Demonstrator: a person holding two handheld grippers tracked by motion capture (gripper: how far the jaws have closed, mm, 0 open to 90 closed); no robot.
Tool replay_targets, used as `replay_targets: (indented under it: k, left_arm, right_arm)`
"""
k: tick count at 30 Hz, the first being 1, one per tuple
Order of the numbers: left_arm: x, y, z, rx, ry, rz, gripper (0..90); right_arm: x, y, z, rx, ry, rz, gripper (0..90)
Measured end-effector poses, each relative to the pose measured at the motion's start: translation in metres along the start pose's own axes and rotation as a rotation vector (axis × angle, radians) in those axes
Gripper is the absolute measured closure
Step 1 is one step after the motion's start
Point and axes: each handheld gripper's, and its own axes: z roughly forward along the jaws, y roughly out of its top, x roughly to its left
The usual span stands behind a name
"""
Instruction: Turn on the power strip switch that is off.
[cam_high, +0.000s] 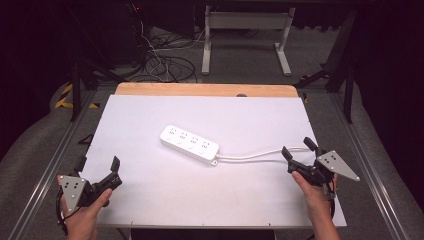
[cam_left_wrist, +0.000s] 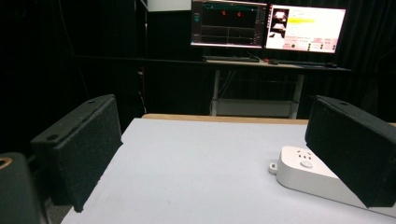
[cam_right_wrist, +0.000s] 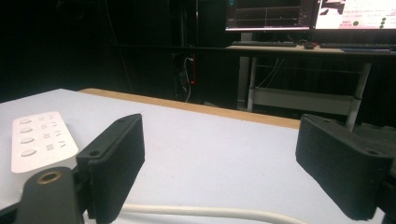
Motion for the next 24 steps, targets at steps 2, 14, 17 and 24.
replay_targets:
  k: [2, 14, 17, 24]
  left_arm:
    - [0.0, 0.0, 0.0, -0.001, -0.001, 0.0, 4.3]
    - [0.001, 0.0, -0.002, 0.0, 0.005, 0.008, 4.2]
    - [0.001, 0.0, -0.002, 0.0, 0.009, 0.007, 4.2]
    - [0.0, -0.001, -0.003, 0.001, 0.004, 0.016, 4.5]
  right_arm:
    - [0.0, 0.001, -0.001, -0.007, 0.0, -0.008, 19.8]
    - [0.005, 0.023, -0.005, 0.012, 0.02, -0.02, 47.1]
    - [0.003, 0.029, -0.006, 0.042, 0.041, 0.0, 54.8]
    - [0.002, 0.046, -0.003, 0.061, 0.124, 0.038, 73.2]
